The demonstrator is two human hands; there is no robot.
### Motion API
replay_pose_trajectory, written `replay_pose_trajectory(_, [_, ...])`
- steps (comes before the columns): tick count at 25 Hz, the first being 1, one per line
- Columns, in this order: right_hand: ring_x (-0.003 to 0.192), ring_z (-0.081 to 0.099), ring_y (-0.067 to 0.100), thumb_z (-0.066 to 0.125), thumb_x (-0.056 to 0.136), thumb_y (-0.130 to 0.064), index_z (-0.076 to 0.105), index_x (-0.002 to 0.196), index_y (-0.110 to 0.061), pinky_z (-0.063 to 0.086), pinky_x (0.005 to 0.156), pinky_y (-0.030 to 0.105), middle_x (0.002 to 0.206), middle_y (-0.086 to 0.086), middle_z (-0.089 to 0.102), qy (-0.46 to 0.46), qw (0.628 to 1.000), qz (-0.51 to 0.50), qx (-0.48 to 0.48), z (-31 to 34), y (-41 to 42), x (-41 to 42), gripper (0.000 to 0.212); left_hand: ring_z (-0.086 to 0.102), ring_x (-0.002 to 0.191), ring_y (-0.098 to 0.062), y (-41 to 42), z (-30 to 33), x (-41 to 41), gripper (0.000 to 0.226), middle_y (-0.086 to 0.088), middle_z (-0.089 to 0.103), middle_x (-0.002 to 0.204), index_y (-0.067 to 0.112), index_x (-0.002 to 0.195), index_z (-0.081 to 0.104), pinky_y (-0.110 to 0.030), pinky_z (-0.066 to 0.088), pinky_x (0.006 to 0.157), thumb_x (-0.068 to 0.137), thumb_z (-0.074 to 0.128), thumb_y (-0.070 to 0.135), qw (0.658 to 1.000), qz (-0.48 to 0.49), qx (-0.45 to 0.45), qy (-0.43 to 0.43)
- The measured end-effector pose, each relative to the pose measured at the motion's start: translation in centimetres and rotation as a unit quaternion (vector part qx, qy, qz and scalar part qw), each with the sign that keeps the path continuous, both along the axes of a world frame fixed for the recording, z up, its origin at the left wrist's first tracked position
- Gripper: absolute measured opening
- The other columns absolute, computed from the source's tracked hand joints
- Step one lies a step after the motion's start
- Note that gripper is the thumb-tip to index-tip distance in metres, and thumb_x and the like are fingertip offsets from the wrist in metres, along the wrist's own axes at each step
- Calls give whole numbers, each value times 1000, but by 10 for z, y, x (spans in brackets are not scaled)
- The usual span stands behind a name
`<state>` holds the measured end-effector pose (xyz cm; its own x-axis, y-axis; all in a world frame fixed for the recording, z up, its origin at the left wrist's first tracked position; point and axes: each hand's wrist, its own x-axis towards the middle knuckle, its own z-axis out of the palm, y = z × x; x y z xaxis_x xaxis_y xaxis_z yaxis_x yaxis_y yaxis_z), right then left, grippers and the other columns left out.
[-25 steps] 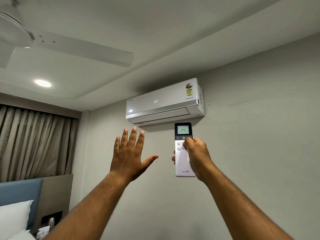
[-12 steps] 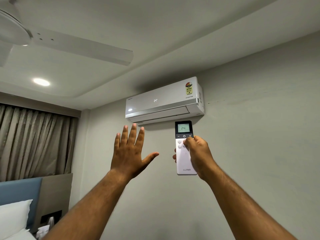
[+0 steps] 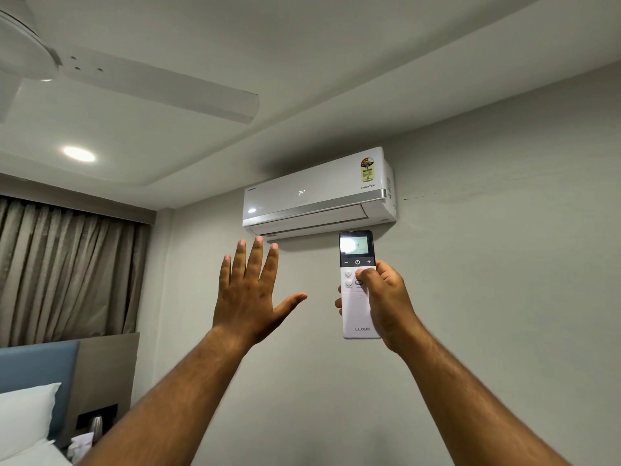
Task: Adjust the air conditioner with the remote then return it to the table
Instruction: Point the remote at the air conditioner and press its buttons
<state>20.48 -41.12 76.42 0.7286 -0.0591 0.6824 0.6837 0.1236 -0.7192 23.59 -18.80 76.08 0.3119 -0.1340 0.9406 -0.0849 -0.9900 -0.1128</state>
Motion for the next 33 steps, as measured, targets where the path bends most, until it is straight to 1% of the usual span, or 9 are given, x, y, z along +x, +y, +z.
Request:
replay_pose_trajectory(6, [60, 71, 26, 46, 95, -19, 56, 108, -18, 56, 51, 32, 94, 19, 68, -2, 1000, -10, -8, -2, -2, 0, 17, -11, 146, -31, 0, -1, -2, 97, -7, -10, 158, 23, 148, -8, -52, 0, 118, 74, 5, 85, 1000, 0, -2, -1])
replay_pose_trajectory(10, [60, 70, 26, 45, 96, -19, 55, 113, -15, 56, 50, 31, 91, 17, 68, -3, 1000, -16, -10, -4, -3, -1, 20, -12, 146, -31, -2, -1, -4, 98, -7, -10, 158, 22, 149, -6, -52, 0, 118, 75, 8, 85, 1000, -1, -3, -6])
replay_pose_trajectory(12, [62, 70, 28, 45, 96, -19, 55, 112, -17, 56, 51, 32, 93, 17, 68, -5, 1000, -20, -9, -4, -3, -2, 18, -12, 146, -31, -3, -2, -4, 98, -8, -9, 159, 22, 149, -6, -53, 0, 118, 75, 8, 85, 1000, -2, -5, -7])
replay_pose_trajectory(15, [60, 71, 26, 45, 96, -17, 56, 105, -21, 57, 52, 33, 92, 16, 69, -13, 1000, -23, -4, -4, -6, -4, 15, -11, 146, -31, -5, -2, -5, 98, -8, -9, 159, 22, 149, -7, -53, 1, 118, 75, 8, 85, 1000, -5, -9, -8])
replay_pose_trajectory(19, [61, 70, 27, 45, 95, -17, 56, 109, -17, 57, 53, 34, 94, 18, 69, -13, 1000, -29, 0, -3, -10, -6, 17, -12, 145, -31, -7, -1, -8, 98, -9, -10, 159, 23, 148, -9, -53, 0, 118, 74, 6, 85, 1000, -10, -13, -9])
replay_pose_trajectory(22, [60, 70, 27, 45, 95, -17, 56, 106, -18, 57, 52, 34, 94, 19, 69, -18, 999, -30, 0, -1, -12, -8, 16, -12, 145, -31, -9, 0, -10, 99, -9, -9, 159, 23, 148, -8, -53, 0, 118, 73, 6, 86, 1000, -11, -16, -9])
replay_pose_trajectory(26, [62, 70, 29, 46, 95, -17, 55, 111, -14, 56, 51, 33, 95, 19, 68, -17, 999, -33, 3, 1, -14, -10, 19, -10, 146, -32, -11, 1, -13, 100, -9, -7, 159, 22, 149, -6, -53, 0, 117, 74, 7, 86, 1000, -8, -24, -16])
replay_pose_trajectory(30, [63, 70, 30, 46, 95, -17, 55, 108, -14, 55, 50, 31, 94, 19, 68, -17, 999, -35, 4, 3, -16, -12, 17, -9, 146, -33, -12, 2, -15, 100, -10, -5, 160, 21, 149, -4, -54, 1, 117, 75, 10, 86, 999, -7, -32, -22])
replay_pose_trajectory(33, [59, 71, 27, 46, 95, -17, 56, 107, -15, 55, 49, 31, 92, 17, 68, -19, 999, -38, 3, 2, -17, -13, 15, -8, 146, -34, -12, 2, -17, 99, -10, -5, 159, 21, 149, -4, -55, 2, 117, 75, 10, 85, 999, -8, -32, -23])
